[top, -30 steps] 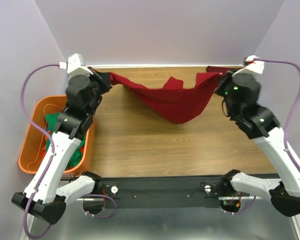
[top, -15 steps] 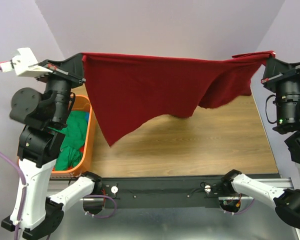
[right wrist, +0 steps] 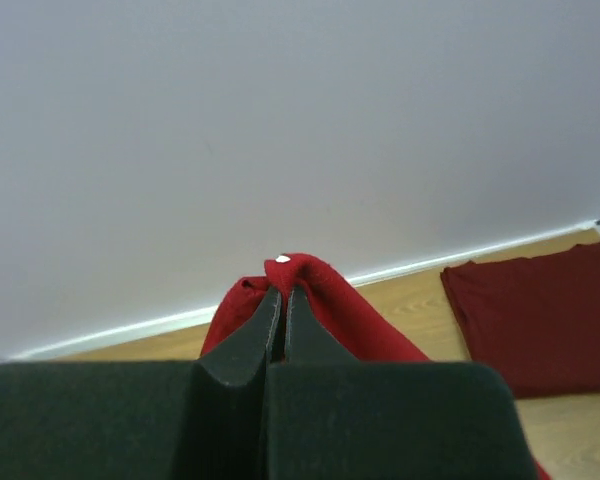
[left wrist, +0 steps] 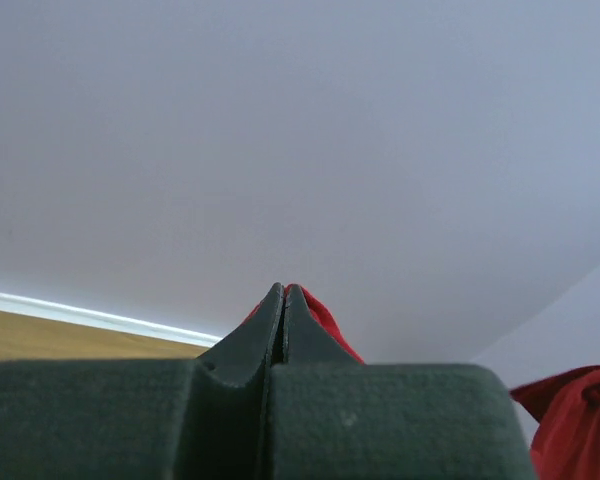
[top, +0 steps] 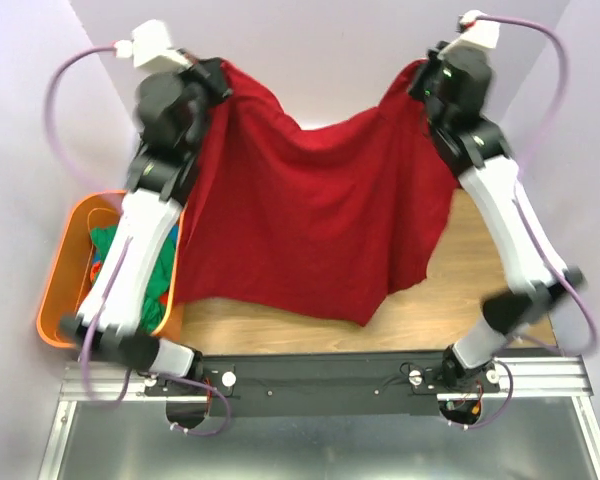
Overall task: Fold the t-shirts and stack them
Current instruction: Flatten the tshirt out
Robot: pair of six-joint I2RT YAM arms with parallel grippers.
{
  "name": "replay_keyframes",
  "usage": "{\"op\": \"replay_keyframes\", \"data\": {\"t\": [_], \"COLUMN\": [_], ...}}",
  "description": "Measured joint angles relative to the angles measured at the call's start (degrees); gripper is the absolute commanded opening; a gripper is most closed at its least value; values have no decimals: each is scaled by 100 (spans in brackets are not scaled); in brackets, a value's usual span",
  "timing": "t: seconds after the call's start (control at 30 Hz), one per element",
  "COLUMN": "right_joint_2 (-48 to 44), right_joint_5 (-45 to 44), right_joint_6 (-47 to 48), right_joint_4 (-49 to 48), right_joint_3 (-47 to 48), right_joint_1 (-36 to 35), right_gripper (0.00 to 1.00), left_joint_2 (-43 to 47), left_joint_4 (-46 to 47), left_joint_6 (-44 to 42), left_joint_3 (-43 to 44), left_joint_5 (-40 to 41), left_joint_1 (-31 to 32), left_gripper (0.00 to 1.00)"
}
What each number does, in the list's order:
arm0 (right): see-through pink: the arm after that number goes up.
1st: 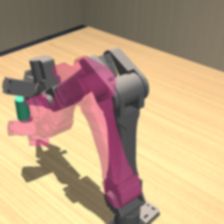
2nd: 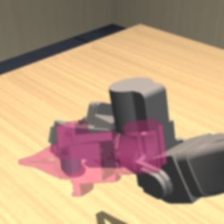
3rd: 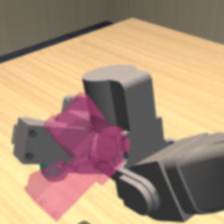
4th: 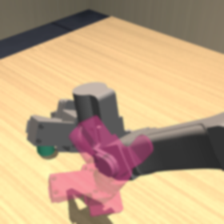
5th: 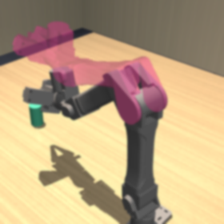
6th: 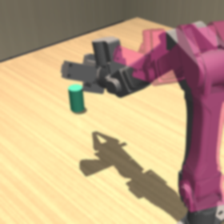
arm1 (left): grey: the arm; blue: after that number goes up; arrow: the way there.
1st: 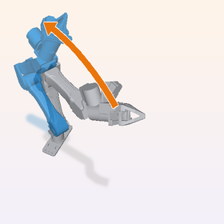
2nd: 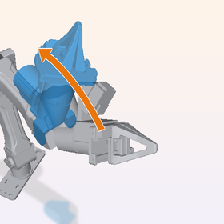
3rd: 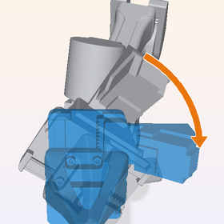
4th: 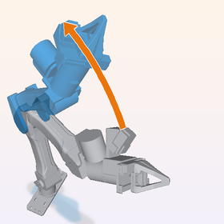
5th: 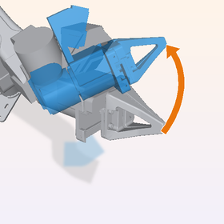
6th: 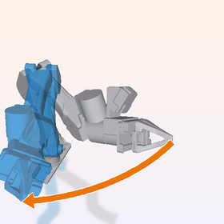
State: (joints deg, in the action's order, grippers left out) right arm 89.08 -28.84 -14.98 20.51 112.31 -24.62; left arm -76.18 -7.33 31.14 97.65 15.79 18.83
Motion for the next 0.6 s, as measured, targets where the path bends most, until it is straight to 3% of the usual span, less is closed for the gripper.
{"op": "replay_keyframes", "data": {"t": [0.1,0.2,0.3,0.37,0.47,0.6], "right_joint_2": [1263,2181,2428,2264,1504,87], "right_joint_5": [459,645,693,693,699,704], "right_joint_6": [-7,109,247,332,402,289], "right_joint_4": [-24,0,-131,-420,-933,-1565], "right_joint_3": [857,2028,2754,2863,2308,533], "right_joint_1": [459,675,778,820,848,850], "right_gripper": [1,1,1,1,1,1], "left_joint_2": [-1222,-2411,-3401,-3528,-3093,-2072], "left_joint_4": [98,15,-120,-111,243,769], "left_joint_6": [-26,-57,-72,-57,22,94], "left_joint_3": [704,1996,3635,4094,3910,2599], "left_joint_5": [-267,-654,-986,-1200,-1462,-1572], "left_joint_1": [-251,-511,-804,-966,-1292,-1480], "left_gripper": [0,0,0,0,0,0]}}
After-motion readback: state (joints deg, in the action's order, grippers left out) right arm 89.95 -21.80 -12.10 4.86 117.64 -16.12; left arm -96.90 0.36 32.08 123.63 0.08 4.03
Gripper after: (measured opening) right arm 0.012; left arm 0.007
